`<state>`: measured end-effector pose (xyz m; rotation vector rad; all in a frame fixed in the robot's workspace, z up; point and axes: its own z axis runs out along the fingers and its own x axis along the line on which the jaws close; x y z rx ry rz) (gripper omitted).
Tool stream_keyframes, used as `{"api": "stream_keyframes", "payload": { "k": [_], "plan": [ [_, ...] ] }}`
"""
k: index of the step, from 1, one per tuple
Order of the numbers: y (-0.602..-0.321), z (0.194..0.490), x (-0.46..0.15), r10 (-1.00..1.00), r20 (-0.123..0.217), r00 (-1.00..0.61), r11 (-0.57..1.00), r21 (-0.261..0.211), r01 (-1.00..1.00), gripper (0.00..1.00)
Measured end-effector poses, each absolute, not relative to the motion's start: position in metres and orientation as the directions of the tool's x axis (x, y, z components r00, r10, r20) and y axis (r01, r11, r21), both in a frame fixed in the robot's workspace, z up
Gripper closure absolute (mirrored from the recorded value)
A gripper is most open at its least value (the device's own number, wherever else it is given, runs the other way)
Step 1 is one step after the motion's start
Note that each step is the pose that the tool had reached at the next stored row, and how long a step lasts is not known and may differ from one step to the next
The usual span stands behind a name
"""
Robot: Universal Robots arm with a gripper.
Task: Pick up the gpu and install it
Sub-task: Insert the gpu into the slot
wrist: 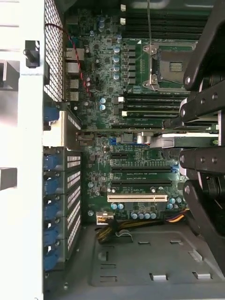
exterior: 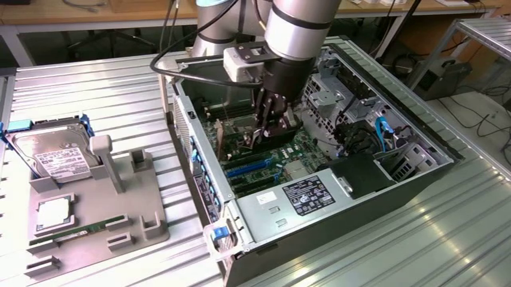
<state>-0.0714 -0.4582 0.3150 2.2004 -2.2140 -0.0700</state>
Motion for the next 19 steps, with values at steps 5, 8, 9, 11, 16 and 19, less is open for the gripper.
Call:
{"api": "stream_keyframes", "payload": {
  "k": [5,8,9,11,16,19],
  "plan": [
    [-0.458,0.305,-0.073,-0.999,-0.018,-0.03,0.029,0.045,-0.999,0.74],
    [-0.458,0.295,-0.076,-1.0,-0.017,-0.025,0.024,0.045,-0.999,0.74],
    [-0.458,0.294,-0.077,-1.0,-0.017,-0.022,0.021,0.045,-0.999,0.74],
    [-0.458,0.291,-0.079,-1.0,-0.016,-0.013,0.013,0.045,-0.999,0.74],
    [-0.458,0.286,-0.079,-1.0,-0.009,0.016,-0.016,0.045,-0.999,0.74],
    [-0.452,0.279,-0.079,-1.0,-0.009,0.017,-0.017,0.045,-0.999,0.74]
  ]
}}
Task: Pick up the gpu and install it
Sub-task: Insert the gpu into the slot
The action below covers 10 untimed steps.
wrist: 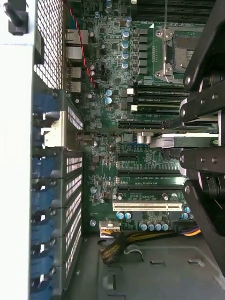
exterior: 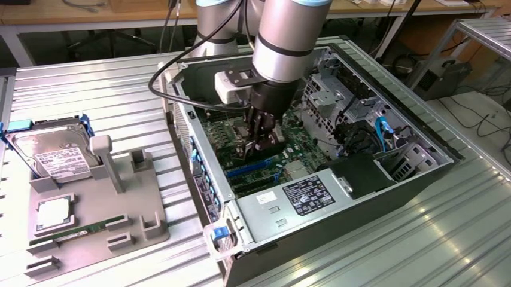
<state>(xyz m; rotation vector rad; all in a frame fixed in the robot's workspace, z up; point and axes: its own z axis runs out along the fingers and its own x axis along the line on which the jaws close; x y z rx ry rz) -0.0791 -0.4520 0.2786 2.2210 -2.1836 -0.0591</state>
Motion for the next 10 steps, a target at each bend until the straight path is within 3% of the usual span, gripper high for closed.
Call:
{"api": "stream_keyframes", "payload": {
  "k": [10],
  "plan": [
    [-0.4519,0.2737,-0.0843,-1.0,-0.008,0.023,-0.024,0.046,-0.999,0.74]
  ]
}}
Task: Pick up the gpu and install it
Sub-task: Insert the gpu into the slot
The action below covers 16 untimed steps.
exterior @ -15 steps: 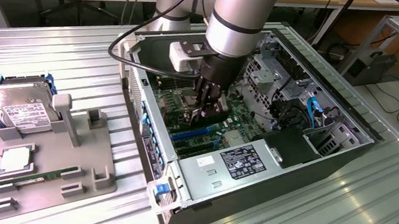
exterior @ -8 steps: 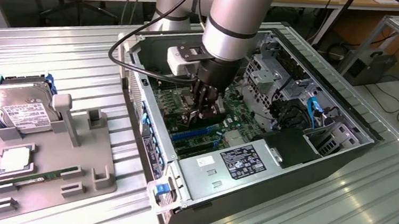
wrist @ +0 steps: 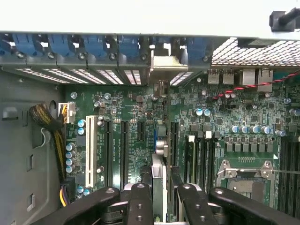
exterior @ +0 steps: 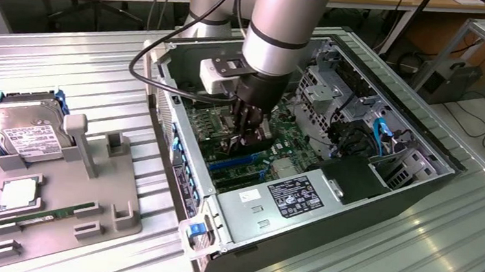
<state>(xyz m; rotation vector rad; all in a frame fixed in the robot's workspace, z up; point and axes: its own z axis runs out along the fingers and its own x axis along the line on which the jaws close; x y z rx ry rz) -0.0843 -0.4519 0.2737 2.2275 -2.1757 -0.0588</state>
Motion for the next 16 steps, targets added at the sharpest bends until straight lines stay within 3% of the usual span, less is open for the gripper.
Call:
{"api": "stream_keyframes", "payload": {
  "k": [16],
  "plan": [
    [-0.45,0.262,-0.082,-1.0,0.006,0.023,-0.023,0.061,-0.998,0.74]
  ]
}}
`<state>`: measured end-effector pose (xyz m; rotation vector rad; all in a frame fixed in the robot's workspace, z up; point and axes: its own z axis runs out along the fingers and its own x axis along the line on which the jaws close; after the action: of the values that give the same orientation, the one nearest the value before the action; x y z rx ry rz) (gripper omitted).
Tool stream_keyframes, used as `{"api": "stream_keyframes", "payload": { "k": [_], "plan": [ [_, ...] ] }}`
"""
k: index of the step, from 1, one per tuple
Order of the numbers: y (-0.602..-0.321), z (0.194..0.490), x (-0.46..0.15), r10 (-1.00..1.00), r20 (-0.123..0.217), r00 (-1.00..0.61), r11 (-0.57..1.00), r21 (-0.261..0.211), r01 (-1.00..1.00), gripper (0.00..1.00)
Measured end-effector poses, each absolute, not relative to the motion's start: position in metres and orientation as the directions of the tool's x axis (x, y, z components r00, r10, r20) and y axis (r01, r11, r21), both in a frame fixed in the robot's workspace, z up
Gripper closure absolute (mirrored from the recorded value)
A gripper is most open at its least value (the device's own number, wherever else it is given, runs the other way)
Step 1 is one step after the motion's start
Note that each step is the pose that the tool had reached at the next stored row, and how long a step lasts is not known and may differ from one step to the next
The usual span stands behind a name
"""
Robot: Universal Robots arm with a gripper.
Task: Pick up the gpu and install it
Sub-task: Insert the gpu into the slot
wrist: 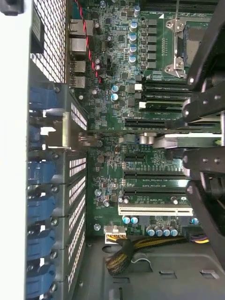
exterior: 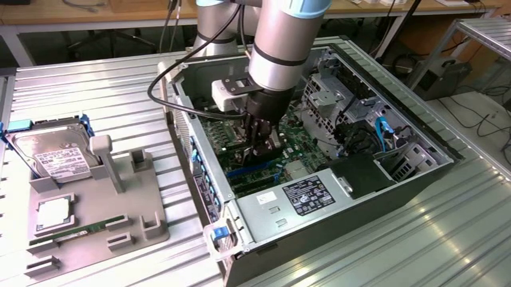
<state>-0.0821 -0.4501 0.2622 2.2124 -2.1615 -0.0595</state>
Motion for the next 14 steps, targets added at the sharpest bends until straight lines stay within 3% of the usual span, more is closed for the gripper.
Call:
{"api": "stream_keyframes", "payload": {
  "k": [14],
  "plan": [
    [-0.45,0.274,-0.082,-1.0,0.007,0.016,-0.016,0.074,-0.997,0.74]
  ]
}}
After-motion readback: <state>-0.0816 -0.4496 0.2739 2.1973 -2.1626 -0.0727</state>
